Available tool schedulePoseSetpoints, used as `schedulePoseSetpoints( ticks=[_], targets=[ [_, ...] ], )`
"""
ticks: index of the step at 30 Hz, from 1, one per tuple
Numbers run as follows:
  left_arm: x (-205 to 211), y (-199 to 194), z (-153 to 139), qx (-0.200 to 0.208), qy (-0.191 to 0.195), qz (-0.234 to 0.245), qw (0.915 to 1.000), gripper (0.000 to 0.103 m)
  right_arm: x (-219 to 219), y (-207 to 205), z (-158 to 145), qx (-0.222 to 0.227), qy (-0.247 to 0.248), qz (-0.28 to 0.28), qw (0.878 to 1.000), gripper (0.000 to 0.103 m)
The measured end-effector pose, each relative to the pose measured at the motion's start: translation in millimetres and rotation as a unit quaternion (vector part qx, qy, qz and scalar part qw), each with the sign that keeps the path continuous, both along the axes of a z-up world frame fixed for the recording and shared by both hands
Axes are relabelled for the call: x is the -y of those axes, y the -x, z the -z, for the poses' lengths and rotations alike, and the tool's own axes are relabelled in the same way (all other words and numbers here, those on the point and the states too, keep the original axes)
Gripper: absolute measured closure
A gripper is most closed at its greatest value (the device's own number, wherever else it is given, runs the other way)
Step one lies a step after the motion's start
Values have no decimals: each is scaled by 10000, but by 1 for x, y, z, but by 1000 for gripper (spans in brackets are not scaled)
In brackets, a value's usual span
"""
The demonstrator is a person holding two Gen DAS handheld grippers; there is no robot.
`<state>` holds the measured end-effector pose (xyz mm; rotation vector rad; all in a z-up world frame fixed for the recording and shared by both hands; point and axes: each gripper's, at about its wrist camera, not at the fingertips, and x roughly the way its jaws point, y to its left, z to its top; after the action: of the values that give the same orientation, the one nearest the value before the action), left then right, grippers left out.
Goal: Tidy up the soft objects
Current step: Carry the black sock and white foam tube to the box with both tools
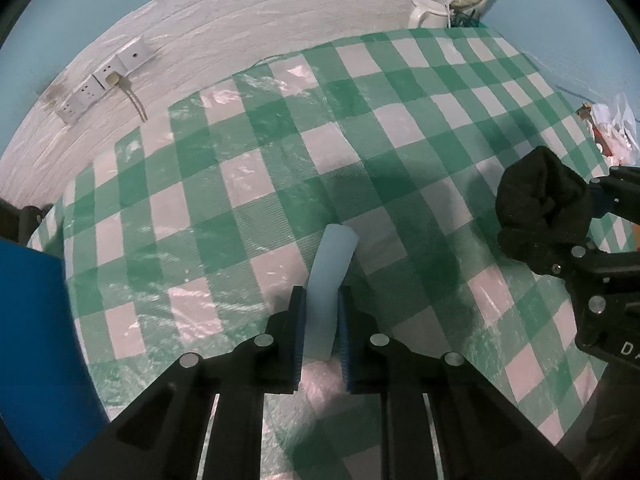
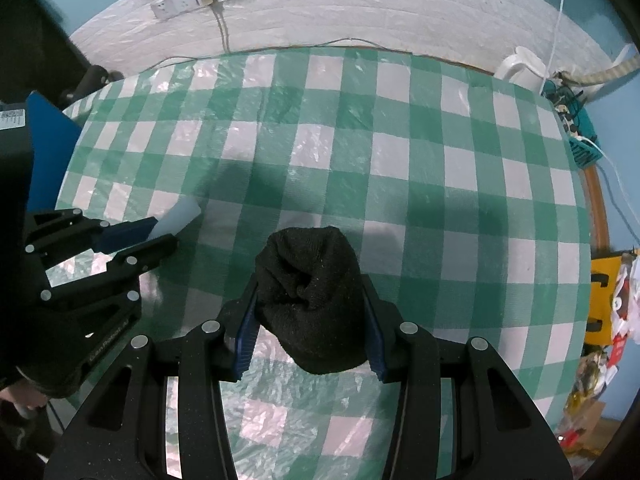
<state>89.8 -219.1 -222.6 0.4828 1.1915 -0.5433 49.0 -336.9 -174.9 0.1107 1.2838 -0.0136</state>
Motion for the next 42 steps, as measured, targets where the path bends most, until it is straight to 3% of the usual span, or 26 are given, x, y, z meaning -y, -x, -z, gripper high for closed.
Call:
schedulePoseSetpoints(
  ticks=[28,42],
  targets=[
    [-52,37,-89,924,-14,-399,9949,89,-52,27,-65,550,94,-568,9968,58],
    [-99,52,-114,1176,-32,-723,9904,89,-98,30,-88,749,104,-1086,9912,58]
  ],
)
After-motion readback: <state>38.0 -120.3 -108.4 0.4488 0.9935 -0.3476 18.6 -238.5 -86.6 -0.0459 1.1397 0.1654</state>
